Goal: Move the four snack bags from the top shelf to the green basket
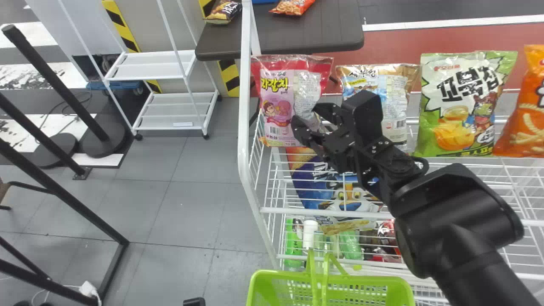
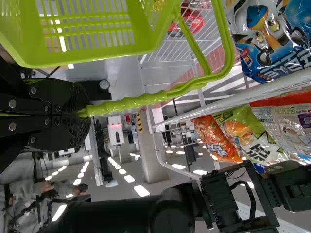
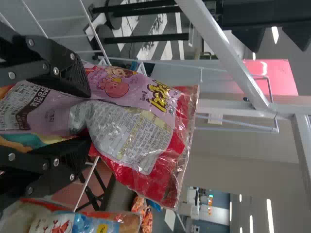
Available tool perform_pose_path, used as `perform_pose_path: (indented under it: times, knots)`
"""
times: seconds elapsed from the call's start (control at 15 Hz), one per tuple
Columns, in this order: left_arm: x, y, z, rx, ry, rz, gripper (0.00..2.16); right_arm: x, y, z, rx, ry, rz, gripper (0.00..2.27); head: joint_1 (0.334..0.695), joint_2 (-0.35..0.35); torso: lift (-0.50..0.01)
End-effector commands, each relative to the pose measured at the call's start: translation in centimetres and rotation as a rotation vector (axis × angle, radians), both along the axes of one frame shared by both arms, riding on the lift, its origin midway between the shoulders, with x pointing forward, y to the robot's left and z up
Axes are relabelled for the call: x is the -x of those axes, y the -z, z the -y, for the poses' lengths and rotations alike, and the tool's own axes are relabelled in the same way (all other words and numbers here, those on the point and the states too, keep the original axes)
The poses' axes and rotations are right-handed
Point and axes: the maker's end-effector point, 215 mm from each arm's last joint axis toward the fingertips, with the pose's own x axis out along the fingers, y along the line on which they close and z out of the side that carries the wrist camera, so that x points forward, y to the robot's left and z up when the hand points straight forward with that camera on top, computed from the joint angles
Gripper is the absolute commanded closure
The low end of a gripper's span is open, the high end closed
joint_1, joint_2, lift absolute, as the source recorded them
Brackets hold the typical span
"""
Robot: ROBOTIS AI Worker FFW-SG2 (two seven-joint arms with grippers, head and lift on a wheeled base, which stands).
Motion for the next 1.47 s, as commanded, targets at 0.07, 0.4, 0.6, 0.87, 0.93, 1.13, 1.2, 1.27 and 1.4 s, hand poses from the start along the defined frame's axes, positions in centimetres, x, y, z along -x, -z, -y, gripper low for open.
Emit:
perform_pose_path:
  times: [0.07,0.4,0.6,0.87,0.93,1.13,1.2,1.27,1.4]
  knots:
    - [0.0,-0.2,0.1,0.006,0.000,0.002,1.67,2.3,-0.2,-0.9,-0.019,-0.019,-0.022,2.02,0.695,0.205,0.000]
    - [0.0,-0.4,0.5,0.009,0.003,0.007,1.67,7.8,-3.5,-0.5,-0.112,0.000,-0.046,2.02,0.695,0.235,0.000]
    - [-0.1,-0.4,0.5,0.009,-0.003,0.008,1.67,10.5,-5.9,5.7,-0.132,0.099,-0.035,2.02,0.695,0.218,0.000]
    - [-0.4,-0.7,1.0,0.015,-0.006,0.013,1.67,15.3,-4.0,16.5,-0.033,0.229,-0.148,2.02,0.695,0.055,0.000]
    - [-0.4,-0.8,1.3,0.015,-0.004,0.018,1.67,16.8,-3.7,18.8,-0.020,0.256,-0.184,2.02,0.695,0.016,0.000]
    - [-0.6,-0.8,1.3,0.013,-0.008,0.024,1.67,23.0,-1.1,23.6,-0.010,0.276,-0.409,2.02,0.695,-0.133,0.000]
    - [-0.7,-0.9,1.4,0.015,-0.011,0.026,1.67,25.2,-0.3,24.4,-0.019,0.269,-0.484,2.02,0.695,-0.178,0.000]
    - [-0.7,-0.8,1.5,0.009,-0.012,0.026,1.67,27.7,1.2,24.8,-0.018,0.262,-0.580,2.02,0.695,-0.245,0.000]
    - [-0.8,-0.9,1.7,0.011,-0.013,0.026,1.67,32.2,4.2,24.9,-0.027,0.247,-0.784,2.02,0.695,-0.301,0.000]
